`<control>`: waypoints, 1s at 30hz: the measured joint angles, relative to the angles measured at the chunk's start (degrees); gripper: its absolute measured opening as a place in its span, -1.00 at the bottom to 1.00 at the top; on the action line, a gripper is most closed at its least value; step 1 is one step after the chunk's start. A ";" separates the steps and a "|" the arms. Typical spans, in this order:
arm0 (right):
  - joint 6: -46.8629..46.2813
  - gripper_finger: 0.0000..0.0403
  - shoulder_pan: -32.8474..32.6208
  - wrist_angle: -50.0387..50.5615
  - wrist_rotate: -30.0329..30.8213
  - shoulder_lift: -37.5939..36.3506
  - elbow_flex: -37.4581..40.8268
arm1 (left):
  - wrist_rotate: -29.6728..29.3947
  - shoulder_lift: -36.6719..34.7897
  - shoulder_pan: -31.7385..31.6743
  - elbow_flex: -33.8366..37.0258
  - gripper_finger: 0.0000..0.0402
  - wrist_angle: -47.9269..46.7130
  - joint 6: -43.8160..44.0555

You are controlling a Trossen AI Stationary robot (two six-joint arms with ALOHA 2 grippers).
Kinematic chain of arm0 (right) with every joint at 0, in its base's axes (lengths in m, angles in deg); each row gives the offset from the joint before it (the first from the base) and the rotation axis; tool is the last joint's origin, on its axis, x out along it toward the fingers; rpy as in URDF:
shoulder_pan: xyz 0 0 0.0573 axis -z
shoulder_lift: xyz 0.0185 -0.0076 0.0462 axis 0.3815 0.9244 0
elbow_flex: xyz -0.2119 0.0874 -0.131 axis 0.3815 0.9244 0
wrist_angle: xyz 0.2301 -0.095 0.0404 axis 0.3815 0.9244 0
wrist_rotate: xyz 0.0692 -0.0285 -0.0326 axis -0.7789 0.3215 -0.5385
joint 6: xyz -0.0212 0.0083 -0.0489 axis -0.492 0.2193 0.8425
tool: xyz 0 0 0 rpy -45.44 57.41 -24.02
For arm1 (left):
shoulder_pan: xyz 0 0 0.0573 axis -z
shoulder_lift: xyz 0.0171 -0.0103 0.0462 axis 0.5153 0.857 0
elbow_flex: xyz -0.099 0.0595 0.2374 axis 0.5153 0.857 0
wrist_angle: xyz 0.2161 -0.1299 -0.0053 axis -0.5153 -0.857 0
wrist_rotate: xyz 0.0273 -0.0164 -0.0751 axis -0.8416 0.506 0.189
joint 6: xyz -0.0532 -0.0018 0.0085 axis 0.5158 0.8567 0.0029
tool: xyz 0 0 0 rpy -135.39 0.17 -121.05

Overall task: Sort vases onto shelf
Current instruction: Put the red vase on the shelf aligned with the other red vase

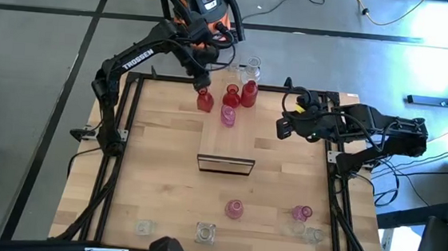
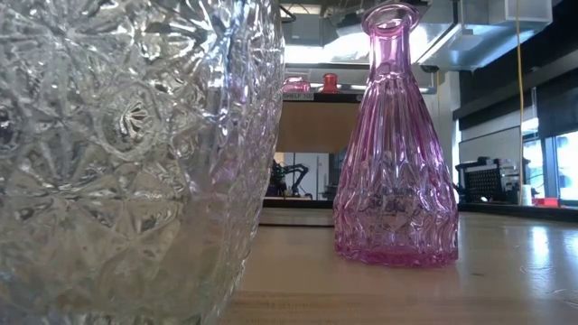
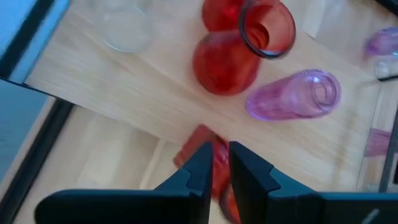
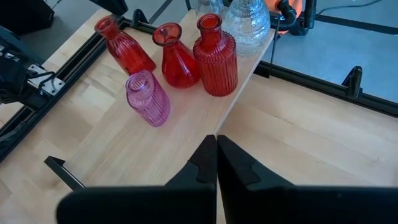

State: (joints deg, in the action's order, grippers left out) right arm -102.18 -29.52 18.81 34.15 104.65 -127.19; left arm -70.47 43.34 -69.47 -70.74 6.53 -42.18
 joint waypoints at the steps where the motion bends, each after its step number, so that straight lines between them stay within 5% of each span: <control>1: 0.00 -1.00 0.00 0.01 0.02 0.00 0.00 | -0.08 0.00 0.00 0.00 -0.78 0.26 0.04; 11: 0.04 -1.00 0.00 0.40 0.13 0.00 0.00 | 0.13 0.00 -0.04 0.00 -0.78 0.20 1.27; 21: 0.07 -1.00 -0.02 0.38 0.02 0.00 0.00 | -8.23 -0.22 -0.89 0.47 -0.78 -10.92 -0.34; 26: 0.07 -1.00 -0.02 0.40 0.10 0.00 0.00 | -8.01 -3.12 -3.20 6.18 -0.78 -10.53 -1.33; 30: 0.09 -1.00 -0.03 0.40 0.08 0.00 0.00 | -5.59 -6.44 -6.58 17.59 -0.78 -7.29 -1.64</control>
State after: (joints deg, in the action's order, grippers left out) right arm -102.09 -29.55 19.21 34.23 104.65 -127.19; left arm -76.06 36.91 -76.05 -53.15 -0.76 -43.82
